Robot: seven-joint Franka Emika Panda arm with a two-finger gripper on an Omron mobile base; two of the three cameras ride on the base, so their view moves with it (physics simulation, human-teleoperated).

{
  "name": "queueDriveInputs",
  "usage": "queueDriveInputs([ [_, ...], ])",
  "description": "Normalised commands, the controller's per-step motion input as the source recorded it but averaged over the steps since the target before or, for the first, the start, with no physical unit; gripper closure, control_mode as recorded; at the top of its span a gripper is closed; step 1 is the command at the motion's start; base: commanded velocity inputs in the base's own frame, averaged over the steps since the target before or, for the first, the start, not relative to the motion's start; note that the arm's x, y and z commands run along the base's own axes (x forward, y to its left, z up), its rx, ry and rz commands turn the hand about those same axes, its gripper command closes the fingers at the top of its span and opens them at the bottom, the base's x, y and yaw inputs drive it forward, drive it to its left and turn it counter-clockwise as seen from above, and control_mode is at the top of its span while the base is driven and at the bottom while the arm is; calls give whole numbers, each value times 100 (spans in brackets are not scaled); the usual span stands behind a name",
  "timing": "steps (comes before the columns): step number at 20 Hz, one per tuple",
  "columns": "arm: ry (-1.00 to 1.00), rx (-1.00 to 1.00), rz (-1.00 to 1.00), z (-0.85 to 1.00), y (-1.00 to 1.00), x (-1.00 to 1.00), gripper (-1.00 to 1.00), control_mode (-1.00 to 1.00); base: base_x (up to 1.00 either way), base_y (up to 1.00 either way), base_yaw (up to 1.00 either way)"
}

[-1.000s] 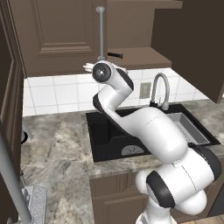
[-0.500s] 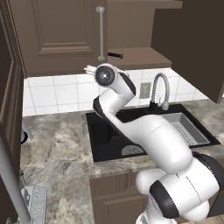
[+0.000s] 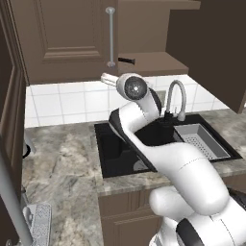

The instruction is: Pick up the dish brush and dish brush from the sink, and place them back in the cabinet, and close the cabinet doors.

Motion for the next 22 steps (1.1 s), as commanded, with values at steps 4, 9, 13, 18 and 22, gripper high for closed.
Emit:
queueDriveInputs([
  [4,-19,14,11,6,-20,-49,-100,-100,0,0,0],
  [9,-23,12,8,8,-19,-49,-100,-100,0,0,0],
  [13,-18,16,1,11,-16,-46,-100,-100,0,0,0],
  [18,-8,16,-2,18,-11,-36,-100,-100,0,0,0],
  [22,-1,11,-15,21,-12,-28,-100,-100,0,0,0],
])
